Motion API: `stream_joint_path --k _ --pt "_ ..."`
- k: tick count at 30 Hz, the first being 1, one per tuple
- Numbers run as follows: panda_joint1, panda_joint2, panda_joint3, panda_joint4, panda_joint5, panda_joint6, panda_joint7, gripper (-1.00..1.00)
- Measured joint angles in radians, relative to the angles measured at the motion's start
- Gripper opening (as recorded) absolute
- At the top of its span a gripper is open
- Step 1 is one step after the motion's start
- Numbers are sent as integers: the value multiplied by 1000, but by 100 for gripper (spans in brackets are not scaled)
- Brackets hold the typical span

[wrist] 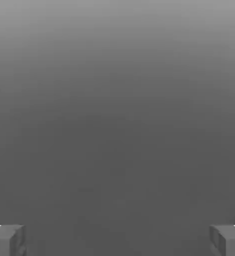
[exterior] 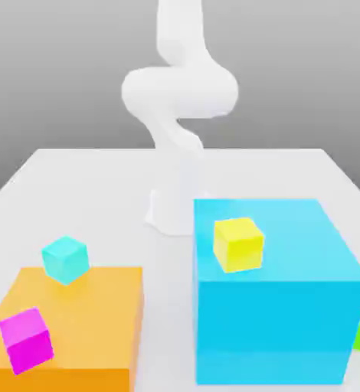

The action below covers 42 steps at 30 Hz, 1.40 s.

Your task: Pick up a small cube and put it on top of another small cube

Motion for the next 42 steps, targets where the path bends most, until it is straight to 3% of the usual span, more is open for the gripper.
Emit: stream_joint_path --k 10,19,25,30,39,40,42 --pt "242 343 -40 16 164 70 -286 0" --pt "385 655 27 26 245 141 -492 0" --pt "482 846 68 22 203 205 -550 0" --pt "544 988 84 11 103 266 -539 0" --pt "637 1177 15 -40 -18 449 -379 0" --pt "638 1214 14 -34 -19 478 -378 -100" --pt "638 1214 14 -34 -19 478 -378 -100"
